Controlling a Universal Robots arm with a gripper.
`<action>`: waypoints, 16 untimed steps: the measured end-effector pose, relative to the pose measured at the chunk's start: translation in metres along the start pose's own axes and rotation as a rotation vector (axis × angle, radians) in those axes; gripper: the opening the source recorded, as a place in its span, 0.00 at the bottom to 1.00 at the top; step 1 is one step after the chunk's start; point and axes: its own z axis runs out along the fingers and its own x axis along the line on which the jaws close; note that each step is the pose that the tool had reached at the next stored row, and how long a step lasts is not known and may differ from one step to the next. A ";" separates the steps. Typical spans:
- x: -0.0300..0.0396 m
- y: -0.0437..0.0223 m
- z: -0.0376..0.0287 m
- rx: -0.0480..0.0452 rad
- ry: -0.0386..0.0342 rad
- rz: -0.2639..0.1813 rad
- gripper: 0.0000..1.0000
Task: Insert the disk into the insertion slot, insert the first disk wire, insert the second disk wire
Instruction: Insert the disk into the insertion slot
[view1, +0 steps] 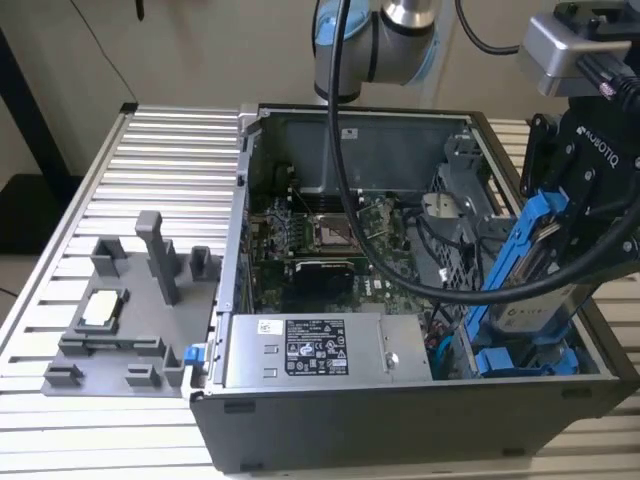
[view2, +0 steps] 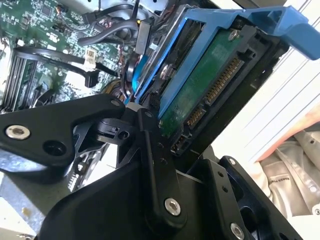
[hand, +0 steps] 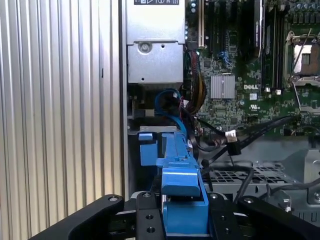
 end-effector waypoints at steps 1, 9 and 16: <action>0.0003 -0.0001 0.0011 -0.0004 0.0001 0.000 0.33; 0.0006 -0.0005 0.0153 -0.0009 0.0001 0.000 0.33; 0.0006 -0.0006 0.0280 -0.0012 0.0000 0.000 0.33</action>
